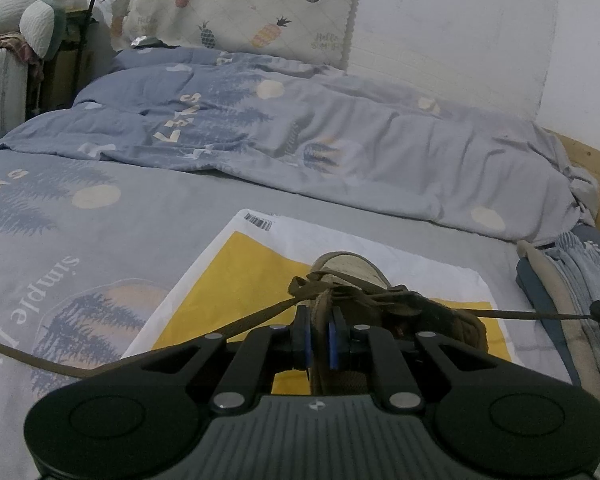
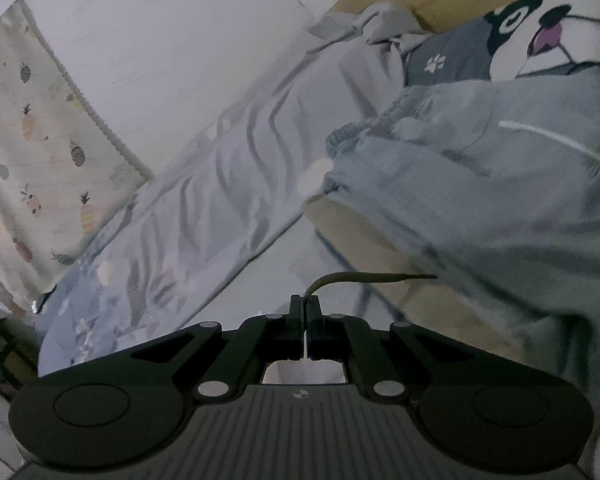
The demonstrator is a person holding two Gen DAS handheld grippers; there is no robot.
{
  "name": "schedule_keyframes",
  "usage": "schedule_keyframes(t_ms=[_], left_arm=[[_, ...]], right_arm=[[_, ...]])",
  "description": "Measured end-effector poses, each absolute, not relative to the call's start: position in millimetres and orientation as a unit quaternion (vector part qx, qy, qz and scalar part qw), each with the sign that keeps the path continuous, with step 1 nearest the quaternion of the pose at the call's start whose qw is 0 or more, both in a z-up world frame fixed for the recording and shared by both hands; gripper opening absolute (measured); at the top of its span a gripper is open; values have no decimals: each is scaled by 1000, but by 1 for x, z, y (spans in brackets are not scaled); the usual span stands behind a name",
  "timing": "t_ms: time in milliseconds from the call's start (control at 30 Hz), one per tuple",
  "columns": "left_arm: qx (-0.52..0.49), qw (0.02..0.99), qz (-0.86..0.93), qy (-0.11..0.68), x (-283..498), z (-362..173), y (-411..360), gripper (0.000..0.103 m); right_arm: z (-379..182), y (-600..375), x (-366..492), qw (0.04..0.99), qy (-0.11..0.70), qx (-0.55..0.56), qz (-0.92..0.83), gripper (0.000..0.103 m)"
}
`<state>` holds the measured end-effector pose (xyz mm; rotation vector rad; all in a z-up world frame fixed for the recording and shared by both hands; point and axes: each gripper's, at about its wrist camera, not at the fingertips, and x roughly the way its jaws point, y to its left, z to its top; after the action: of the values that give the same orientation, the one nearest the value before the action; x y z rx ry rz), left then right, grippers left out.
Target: Lace up shoes with both hands
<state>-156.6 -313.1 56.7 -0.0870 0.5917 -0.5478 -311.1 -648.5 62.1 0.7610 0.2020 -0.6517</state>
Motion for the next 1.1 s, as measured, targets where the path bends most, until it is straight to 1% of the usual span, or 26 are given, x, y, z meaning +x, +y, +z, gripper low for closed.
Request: schedule_keyframes(t_ms=[500, 767, 933, 1100], left_arm=[[-55, 921, -257, 289, -157, 57, -313, 8], [-56, 920, -258, 291, -155, 56, -313, 9], [-82, 913, -262, 303, -151, 55, -307, 10], [-130, 897, -273, 322, -145, 52, -297, 10]], right_arm=[[65, -679, -341, 859, 90, 340, -373, 1], [62, -683, -341, 854, 110, 341, -378, 0], [57, -684, -338, 845, 123, 346, -389, 1], [53, -684, -338, 833, 126, 356, -404, 2]])
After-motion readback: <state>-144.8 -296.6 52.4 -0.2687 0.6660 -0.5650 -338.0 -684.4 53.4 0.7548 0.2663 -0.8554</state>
